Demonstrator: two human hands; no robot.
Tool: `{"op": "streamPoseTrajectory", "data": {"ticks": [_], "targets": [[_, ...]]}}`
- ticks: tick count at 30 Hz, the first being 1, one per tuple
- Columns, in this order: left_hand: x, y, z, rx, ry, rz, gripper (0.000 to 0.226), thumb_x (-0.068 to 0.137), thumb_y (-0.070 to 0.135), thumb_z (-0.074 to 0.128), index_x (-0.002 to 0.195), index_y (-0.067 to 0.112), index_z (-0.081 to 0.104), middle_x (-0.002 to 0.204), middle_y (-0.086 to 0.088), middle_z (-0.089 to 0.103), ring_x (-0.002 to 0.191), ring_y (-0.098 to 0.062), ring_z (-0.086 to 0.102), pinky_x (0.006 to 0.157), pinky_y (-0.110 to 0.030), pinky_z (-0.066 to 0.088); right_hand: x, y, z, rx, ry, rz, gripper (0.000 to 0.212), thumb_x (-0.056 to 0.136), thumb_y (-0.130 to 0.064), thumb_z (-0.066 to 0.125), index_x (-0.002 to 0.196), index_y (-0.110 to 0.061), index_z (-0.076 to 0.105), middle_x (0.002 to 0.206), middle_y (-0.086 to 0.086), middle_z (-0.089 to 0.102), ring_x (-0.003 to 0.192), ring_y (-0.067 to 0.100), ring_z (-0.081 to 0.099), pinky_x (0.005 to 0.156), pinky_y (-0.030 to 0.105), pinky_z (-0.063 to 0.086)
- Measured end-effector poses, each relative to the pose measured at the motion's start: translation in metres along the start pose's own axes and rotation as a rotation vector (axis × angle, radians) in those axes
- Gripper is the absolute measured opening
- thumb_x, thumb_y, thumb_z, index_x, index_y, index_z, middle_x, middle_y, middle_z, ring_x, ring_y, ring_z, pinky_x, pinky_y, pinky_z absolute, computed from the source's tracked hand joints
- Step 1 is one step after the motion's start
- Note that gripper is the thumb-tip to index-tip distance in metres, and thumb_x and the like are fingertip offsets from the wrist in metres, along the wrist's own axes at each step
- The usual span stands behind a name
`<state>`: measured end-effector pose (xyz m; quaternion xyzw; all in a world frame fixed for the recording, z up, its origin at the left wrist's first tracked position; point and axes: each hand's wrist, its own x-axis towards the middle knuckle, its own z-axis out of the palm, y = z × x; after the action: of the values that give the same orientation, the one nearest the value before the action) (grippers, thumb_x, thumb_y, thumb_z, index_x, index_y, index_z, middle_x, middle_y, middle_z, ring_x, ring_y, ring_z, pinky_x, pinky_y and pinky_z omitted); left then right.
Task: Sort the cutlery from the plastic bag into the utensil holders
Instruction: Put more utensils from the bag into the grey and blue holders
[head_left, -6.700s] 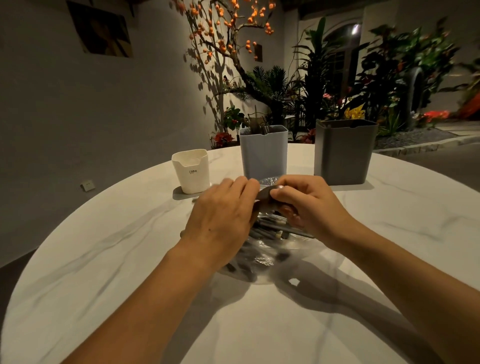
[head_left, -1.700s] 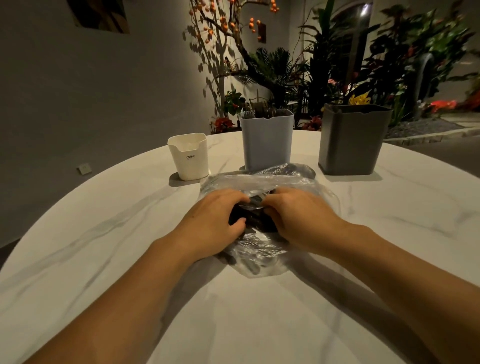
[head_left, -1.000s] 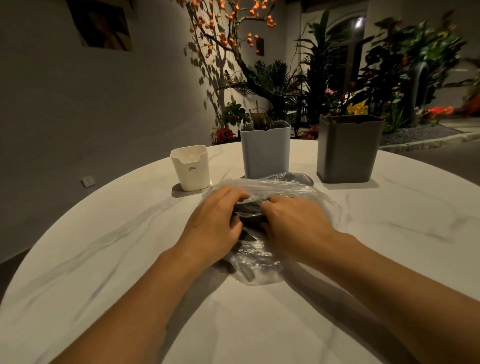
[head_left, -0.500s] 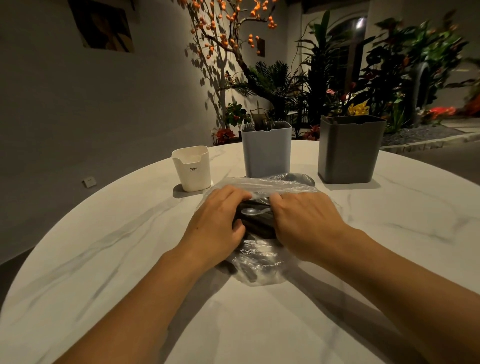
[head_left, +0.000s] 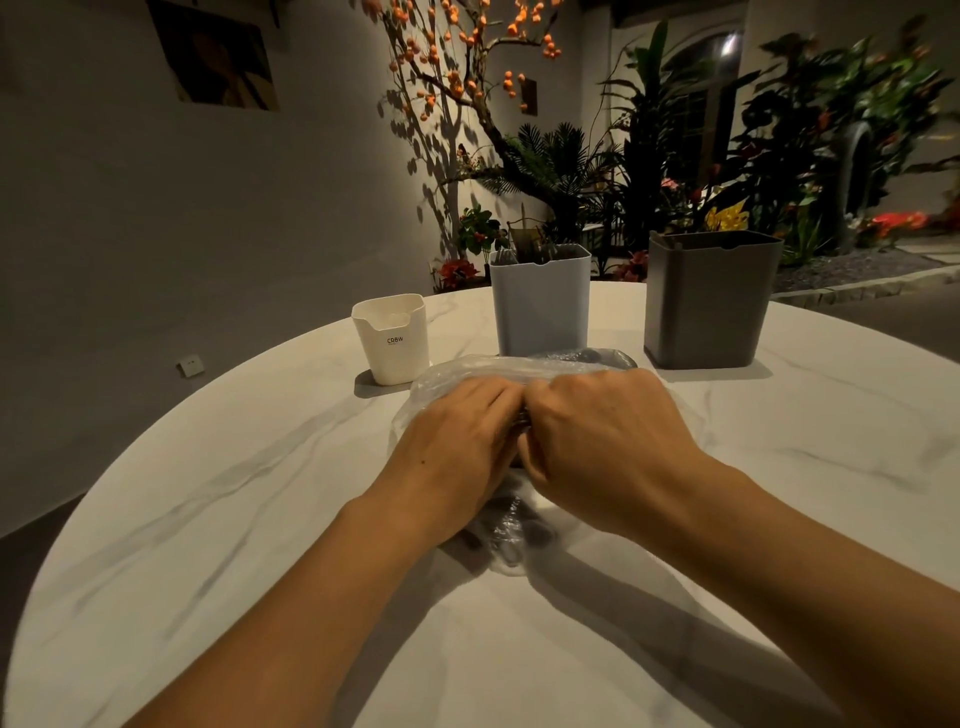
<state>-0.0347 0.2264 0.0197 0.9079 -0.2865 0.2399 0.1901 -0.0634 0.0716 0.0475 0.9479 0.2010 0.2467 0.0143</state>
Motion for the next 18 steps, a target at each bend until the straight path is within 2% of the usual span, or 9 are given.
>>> {"op": "streamPoseTrajectory", "data": {"ticks": [3,4,6,8,10,13,15,17,18], "targets": [[-0.005,0.002,-0.001,-0.095,-0.056,-0.100,0.037,0.107,0.026,0.032,0.142,0.017,0.042,0.135,0.001,0.049,0.124,-0.014,0.047,0.102,-0.012,0.026,0.000,0.002,-0.005,0.018,0.010,-0.025,0.028,0.105,-0.040,0.037,0.118,-0.022,0.054,0.106,-0.001,0.064,0.084,0.015,0.058,0.081,0.030,0.053],[-0.005,-0.001,0.000,-0.133,-0.028,-0.096,0.036,0.107,0.026,0.032,0.140,0.019,0.043,0.131,0.004,0.048,0.120,-0.010,0.047,0.101,-0.010,0.025,-0.001,0.003,-0.007,0.015,0.019,-0.035,0.027,0.104,-0.039,0.039,0.118,-0.022,0.054,0.108,-0.001,0.064,0.084,0.015,0.058,0.082,0.031,0.053],[-0.004,0.003,-0.004,-0.186,-0.084,-0.120,0.029,0.107,0.026,0.031,0.133,0.027,0.045,0.123,0.009,0.046,0.114,-0.006,0.046,0.104,-0.013,0.029,-0.001,0.006,-0.007,0.020,0.044,-0.042,0.028,0.103,-0.041,0.043,0.120,-0.022,0.055,0.111,-0.001,0.063,0.083,0.014,0.054,0.080,0.029,0.052],[-0.003,0.006,-0.007,-0.224,-0.149,-0.146,0.027,0.107,0.025,0.032,0.130,0.027,0.047,0.121,0.011,0.047,0.115,-0.008,0.049,0.105,-0.018,0.034,0.000,0.008,-0.001,0.002,0.116,-0.086,0.030,0.098,-0.045,0.053,0.116,-0.021,0.061,0.104,-0.001,0.064,0.075,0.013,0.049,0.069,0.028,0.048],[-0.002,0.003,-0.007,-0.215,-0.147,-0.083,0.030,0.107,0.023,0.036,0.135,0.025,0.049,0.122,0.012,0.049,0.114,-0.007,0.049,0.105,-0.018,0.036,0.001,0.011,0.005,-0.028,0.203,-0.135,0.030,0.084,-0.044,0.074,0.098,-0.017,0.070,0.085,0.000,0.067,0.059,0.014,0.050,0.053,0.026,0.045],[0.000,-0.008,-0.004,-0.182,-0.142,-0.018,0.026,0.107,0.026,0.040,0.125,0.043,0.048,0.122,0.015,0.052,0.110,-0.004,0.050,0.106,-0.020,0.040,0.002,0.015,0.012,0.053,0.332,-0.203,0.034,0.069,-0.036,0.090,0.086,-0.013,0.071,0.072,0.003,0.066,0.050,0.021,0.059,0.042,0.032,0.053],[0.001,-0.016,0.002,-0.155,-0.069,-0.001,0.023,0.108,0.028,0.039,0.127,0.034,0.051,0.123,0.008,0.058,0.110,-0.009,0.055,0.104,-0.029,0.046,0.004,0.018,0.010,0.134,0.372,-0.229,0.037,0.075,-0.039,0.084,0.098,-0.015,0.069,0.085,0.002,0.066,0.059,0.021,0.063,0.047,0.033,0.055],[0.005,-0.016,0.005,-0.160,0.019,-0.032,0.034,0.102,0.028,0.034,0.126,0.018,0.056,0.118,-0.002,0.063,0.108,-0.017,0.058,0.098,-0.028,0.047,0.004,0.022,0.007,0.338,0.401,-0.182,0.049,0.081,-0.049,0.071,0.117,-0.018,0.060,0.102,-0.003,0.063,0.075,0.016,0.064,0.057,0.031,0.058],[0.008,-0.018,0.010,-0.193,0.080,-0.025,0.037,0.097,0.030,0.031,0.118,0.018,0.059,0.110,-0.003,0.064,0.103,-0.019,0.058,0.093,-0.027,0.045,0.003,0.023,0.004,0.493,0.410,-0.157,0.054,0.082,-0.050,0.067,0.124,-0.019,0.055,0.106,-0.005,0.059,0.080,0.013,0.063,0.062,0.030,0.058]]}}
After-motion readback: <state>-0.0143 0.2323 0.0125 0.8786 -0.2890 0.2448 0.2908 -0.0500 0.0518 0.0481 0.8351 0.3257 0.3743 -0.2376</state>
